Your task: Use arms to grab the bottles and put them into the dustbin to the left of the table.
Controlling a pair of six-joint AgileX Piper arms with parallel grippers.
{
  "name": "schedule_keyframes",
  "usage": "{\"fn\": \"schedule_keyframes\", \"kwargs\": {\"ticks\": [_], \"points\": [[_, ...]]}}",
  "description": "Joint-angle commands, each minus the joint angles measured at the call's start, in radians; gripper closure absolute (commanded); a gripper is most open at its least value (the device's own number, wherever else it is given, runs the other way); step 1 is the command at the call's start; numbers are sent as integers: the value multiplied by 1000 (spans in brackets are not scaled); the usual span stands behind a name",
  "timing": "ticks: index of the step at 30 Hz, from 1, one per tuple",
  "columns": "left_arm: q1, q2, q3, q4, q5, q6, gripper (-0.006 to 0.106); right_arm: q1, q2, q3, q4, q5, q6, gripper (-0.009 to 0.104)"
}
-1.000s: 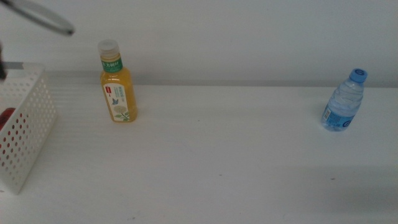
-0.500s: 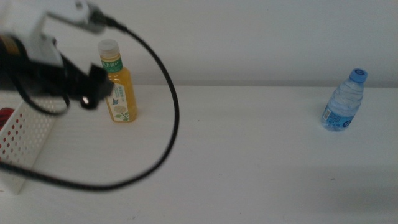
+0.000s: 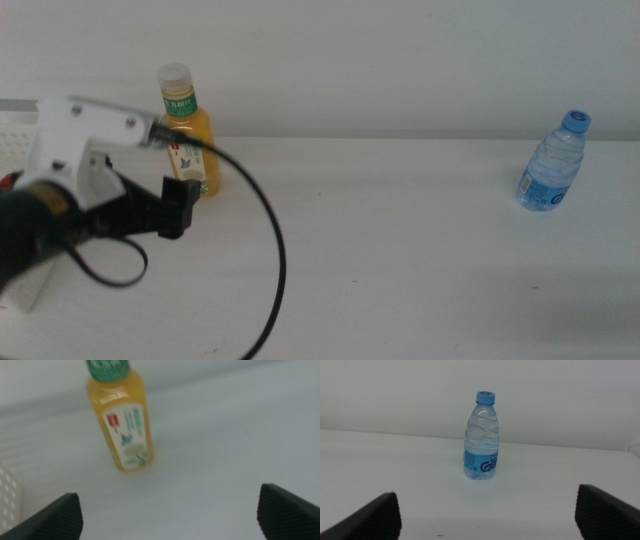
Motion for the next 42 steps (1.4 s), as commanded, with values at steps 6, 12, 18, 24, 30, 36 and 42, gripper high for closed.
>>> {"fn": "schedule_keyframes", "kwargs": {"ticks": [6,12,18,24,30,36,42], "points": [[-8,-5,238,-11,-492,-4,7,-4,-38,38,-5,-8,-3,2],[-6,-5,245,-11,-487,-4,7,-4,-38,38,-5,-8,-6,2],[-6,15,245,-42,-504,-6,7,-4,-38,38,-5,-8,-6,2],[-6,173,245,-42,-686,-56,7,-4,-38,38,-5,-8,-6,2],[-6,407,239,-2,-1010,-65,7,-4,-38,38,-5,-8,-6,2],[-6,600,150,46,-1075,-201,7,-4,-38,38,-5,-8,-6,2],[-6,698,36,15,-1060,-222,7,-4,-38,38,-5,-8,-6,2]]}}
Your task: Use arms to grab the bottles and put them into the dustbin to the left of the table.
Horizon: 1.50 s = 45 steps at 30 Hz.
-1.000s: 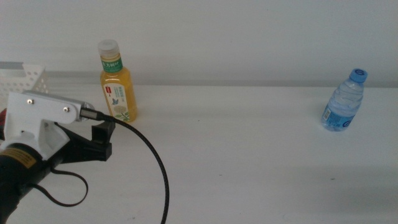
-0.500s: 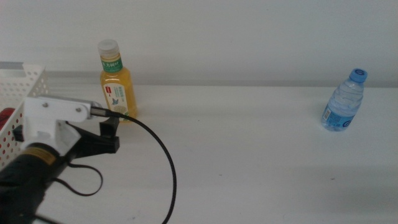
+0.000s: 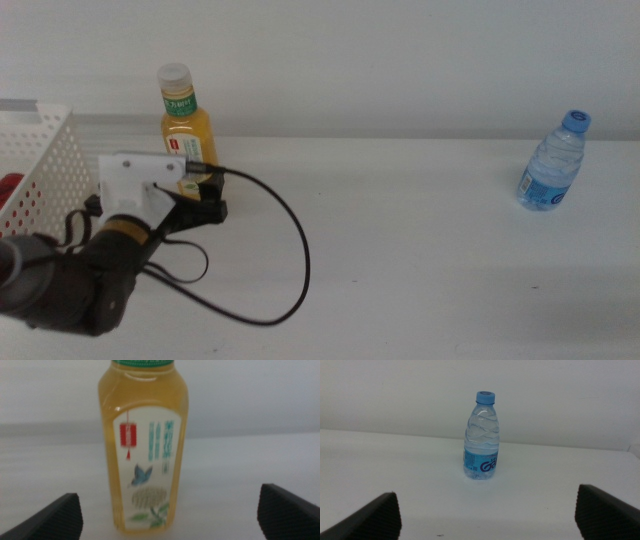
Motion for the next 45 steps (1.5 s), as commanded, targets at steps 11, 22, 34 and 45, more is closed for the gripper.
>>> {"fn": "schedule_keyframes", "kwargs": {"ticks": [11,22,34,45], "points": [[17,83,-164,-37,89,-16,7,-4,-38,38,-5,-8,-6,2],[29,161,-238,-26,85,-16,7,-4,-38,38,-5,-8,-6,2],[74,245,-353,7,91,-16,7,-4,-38,38,-5,-8,-6,2],[86,318,-436,34,94,-12,7,-4,-38,38,-5,-8,-6,2]]}}
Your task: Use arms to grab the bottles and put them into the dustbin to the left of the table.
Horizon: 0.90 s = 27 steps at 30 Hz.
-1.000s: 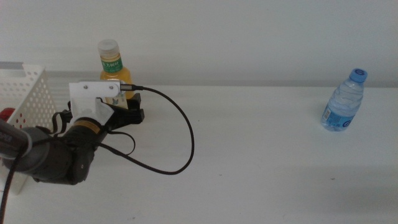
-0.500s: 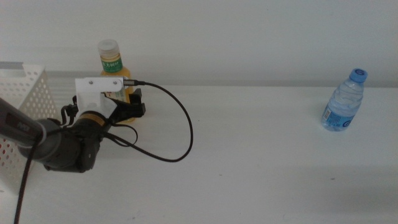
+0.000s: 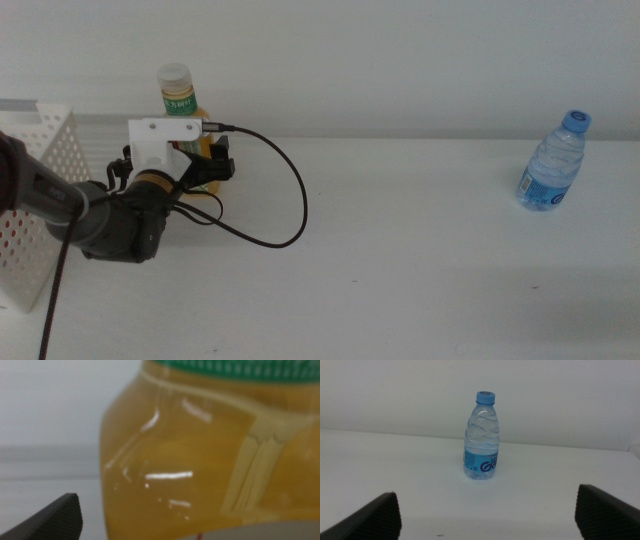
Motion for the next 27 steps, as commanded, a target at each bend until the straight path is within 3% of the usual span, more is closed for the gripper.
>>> {"fn": "schedule_keyframes", "kwargs": {"ticks": [1,5,9,17,27], "points": [[3,15,-19,2,-5,-4,7,-4,-38,38,-5,-8,-6,2],[3,31,-35,-11,-4,-4,10,-4,-38,38,-5,-8,-4,2],[3,35,-36,-15,-6,35,27,-4,-38,38,-5,-8,-4,2],[1,-5,-10,-24,18,76,102,-4,-38,38,-5,-8,-4,2],[1,-348,272,-133,116,138,102,-4,-38,38,-5,-8,-4,2]]}}
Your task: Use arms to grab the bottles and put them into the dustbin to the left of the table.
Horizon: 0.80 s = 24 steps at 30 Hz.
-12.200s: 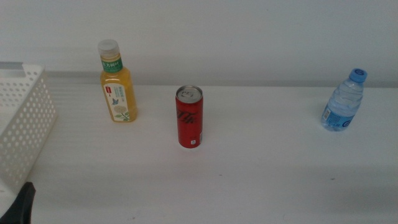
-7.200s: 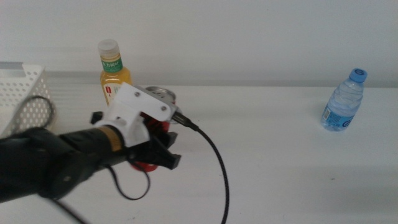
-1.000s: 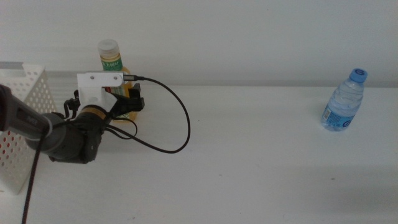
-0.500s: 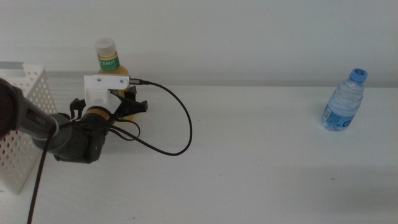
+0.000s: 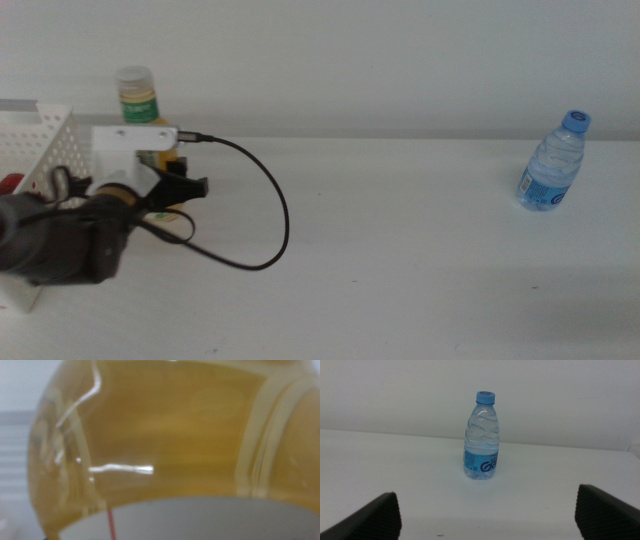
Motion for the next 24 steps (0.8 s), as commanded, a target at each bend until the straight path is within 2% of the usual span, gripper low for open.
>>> {"fn": "schedule_keyframes", "kwargs": {"ticks": [1,6,11,13,17,24], "points": [[1,-122,64,-26,-15,24,102,-4,-38,38,-5,-8,-4,2],[1,-359,173,-83,221,103,102,-4,-38,38,-5,-8,-4,2],[1,-577,195,-230,501,276,102,-4,-38,38,-5,-8,-4,2],[1,-665,192,-262,619,362,102,-4,-38,38,-5,-8,-4,2],[85,-771,88,-257,962,361,102,-4,-38,38,-5,-8,-4,2],[346,-731,-202,-118,1437,370,102,-4,-38,38,-5,-8,-4,2]]}}
